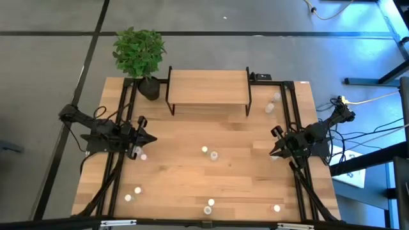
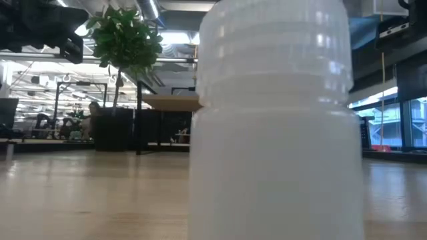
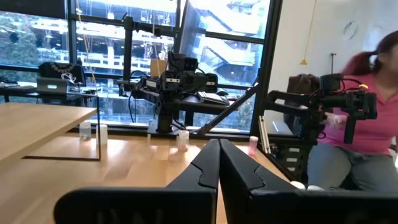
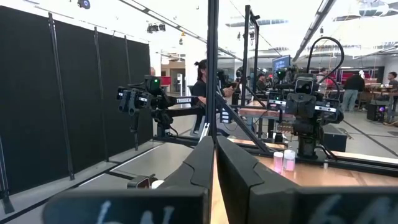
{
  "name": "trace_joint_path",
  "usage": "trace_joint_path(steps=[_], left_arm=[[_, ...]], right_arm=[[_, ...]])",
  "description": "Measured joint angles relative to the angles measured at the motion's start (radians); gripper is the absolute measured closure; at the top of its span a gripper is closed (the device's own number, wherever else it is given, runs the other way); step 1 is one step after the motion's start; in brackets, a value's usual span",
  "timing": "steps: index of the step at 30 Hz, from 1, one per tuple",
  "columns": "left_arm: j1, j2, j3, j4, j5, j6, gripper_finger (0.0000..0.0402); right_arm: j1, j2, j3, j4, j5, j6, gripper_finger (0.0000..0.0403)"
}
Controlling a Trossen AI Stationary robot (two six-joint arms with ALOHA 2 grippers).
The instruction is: Pick and place medicine bottles onto shelf by color
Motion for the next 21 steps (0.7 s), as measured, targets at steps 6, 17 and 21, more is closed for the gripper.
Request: trace_joint_path(steps=[6,17,21], left_arm=[[0.0,0.0,0.0,0.0,0.0,0.0,0.0401],[0.0,0.0,0.0,0.0,0.0,0.0,0.0401],[0.0,0.0,0.0,0.0,0.0,0.0,0.0401]], right_arm=[[0.0,0.0,0.0,0.0,0.0,0.001,0.038],[0.0,0.0,0.0,-0.012,-0.011,-0.056,0.038],[0.0,0.0,0.0,-0.008,-0.026,-0.08,0.038]])
